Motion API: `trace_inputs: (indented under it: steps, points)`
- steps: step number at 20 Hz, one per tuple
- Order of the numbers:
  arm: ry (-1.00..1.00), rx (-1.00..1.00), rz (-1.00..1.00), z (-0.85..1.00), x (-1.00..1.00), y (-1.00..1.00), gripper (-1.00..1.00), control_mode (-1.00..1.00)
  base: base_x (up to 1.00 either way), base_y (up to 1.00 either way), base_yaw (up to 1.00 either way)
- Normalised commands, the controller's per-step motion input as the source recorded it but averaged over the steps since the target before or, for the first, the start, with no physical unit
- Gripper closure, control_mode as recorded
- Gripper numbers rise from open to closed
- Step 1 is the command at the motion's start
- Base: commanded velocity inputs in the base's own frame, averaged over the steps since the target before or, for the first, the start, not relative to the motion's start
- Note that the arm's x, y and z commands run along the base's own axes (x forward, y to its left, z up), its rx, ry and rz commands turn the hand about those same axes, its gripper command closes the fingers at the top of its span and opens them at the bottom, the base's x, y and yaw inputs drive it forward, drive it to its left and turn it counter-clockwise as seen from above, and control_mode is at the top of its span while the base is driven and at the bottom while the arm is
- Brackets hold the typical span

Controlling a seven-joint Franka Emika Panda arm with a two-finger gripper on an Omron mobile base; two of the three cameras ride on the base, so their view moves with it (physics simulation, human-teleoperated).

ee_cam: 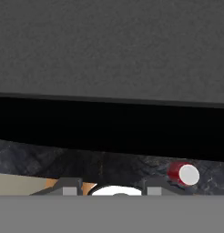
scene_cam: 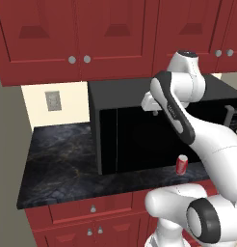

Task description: Four empty soda cans are scattered around the kitchen. Gather all the cans and cluster them next to the stove for recycling.

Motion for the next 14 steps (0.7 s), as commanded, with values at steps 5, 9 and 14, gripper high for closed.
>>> trace_inputs:
  steps: [5, 9, 14]
  points:
    - [-0.03, 0.0, 0.0, 0.0, -0.12, -0.01, -1.0, -1.0, 0.0, 0.0, 0.0]
    - [-0.04, 0.0, 0.0, 0.0, -0.27, -0.08, -1.0, -1.0, 0.0, 0.0, 0.0]
    - [-0.06, 0.0, -0.02, 0.0, -0.32, -0.11, -1.0, -1.0, 0.0, 0.0, 0.0]
